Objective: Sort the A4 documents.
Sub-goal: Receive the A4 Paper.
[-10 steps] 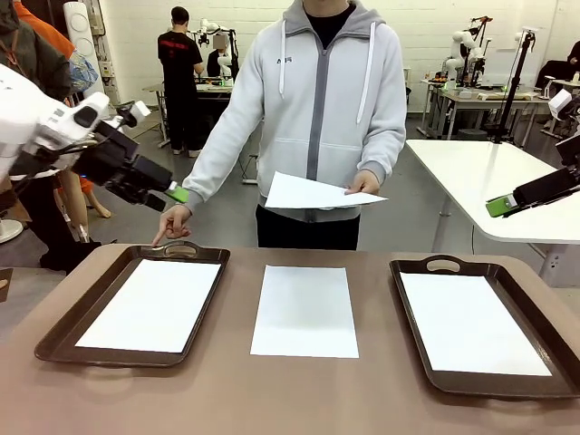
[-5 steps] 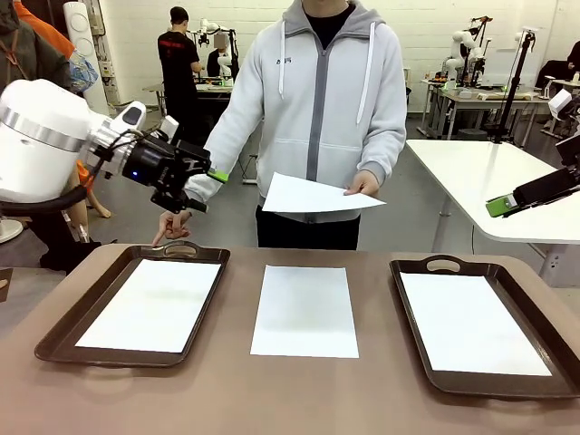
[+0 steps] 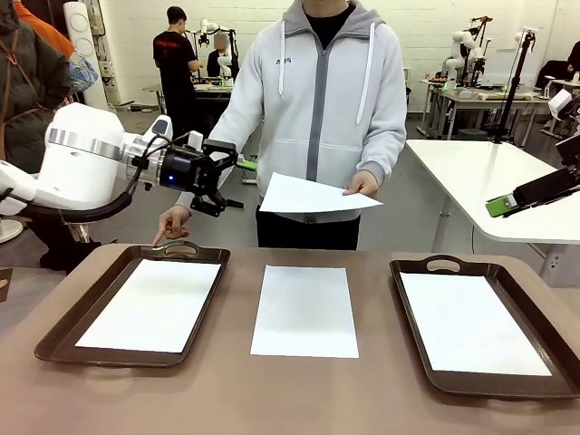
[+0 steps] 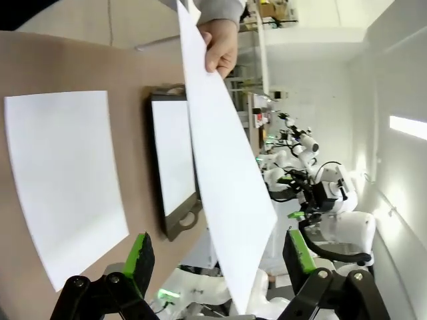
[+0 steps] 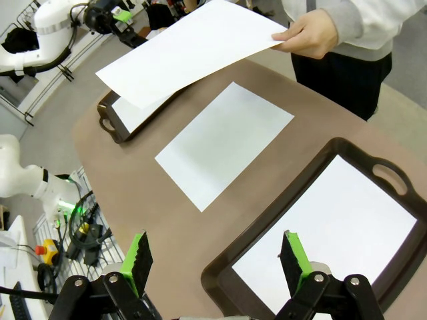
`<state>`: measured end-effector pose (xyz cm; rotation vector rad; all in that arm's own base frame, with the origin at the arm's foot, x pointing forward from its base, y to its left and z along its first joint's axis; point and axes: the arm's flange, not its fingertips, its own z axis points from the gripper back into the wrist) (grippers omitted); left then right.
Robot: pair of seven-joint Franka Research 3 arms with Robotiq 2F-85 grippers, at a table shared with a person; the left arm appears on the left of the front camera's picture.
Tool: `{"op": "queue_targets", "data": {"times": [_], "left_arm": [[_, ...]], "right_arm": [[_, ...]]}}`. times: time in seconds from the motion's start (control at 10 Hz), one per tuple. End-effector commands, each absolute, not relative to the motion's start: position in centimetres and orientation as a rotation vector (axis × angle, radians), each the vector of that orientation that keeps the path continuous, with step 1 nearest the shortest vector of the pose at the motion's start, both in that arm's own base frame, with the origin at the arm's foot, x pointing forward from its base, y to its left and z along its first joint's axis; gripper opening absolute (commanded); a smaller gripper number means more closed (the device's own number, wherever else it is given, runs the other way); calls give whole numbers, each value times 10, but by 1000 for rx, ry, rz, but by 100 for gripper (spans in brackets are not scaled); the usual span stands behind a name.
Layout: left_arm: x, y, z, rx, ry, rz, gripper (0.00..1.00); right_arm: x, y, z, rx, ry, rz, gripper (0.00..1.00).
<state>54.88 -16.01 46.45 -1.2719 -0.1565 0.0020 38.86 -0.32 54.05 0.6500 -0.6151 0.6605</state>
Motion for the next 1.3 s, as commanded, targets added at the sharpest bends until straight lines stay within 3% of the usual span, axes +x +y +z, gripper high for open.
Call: {"op": "queue_targets", "data": {"times": [0.0,0.5,1.2], "left_arm": [[564,-171,461,-1341,-112,36,100],[594,-197,424,-1381,-39,99,100],[611,-219,422,-1439,66,51,100]], "right_arm": [[388,-3,540,651,-616,666,100],[388,-3,540,651,-616,666,100],[388,-3,540,651,-616,666,100]]}}
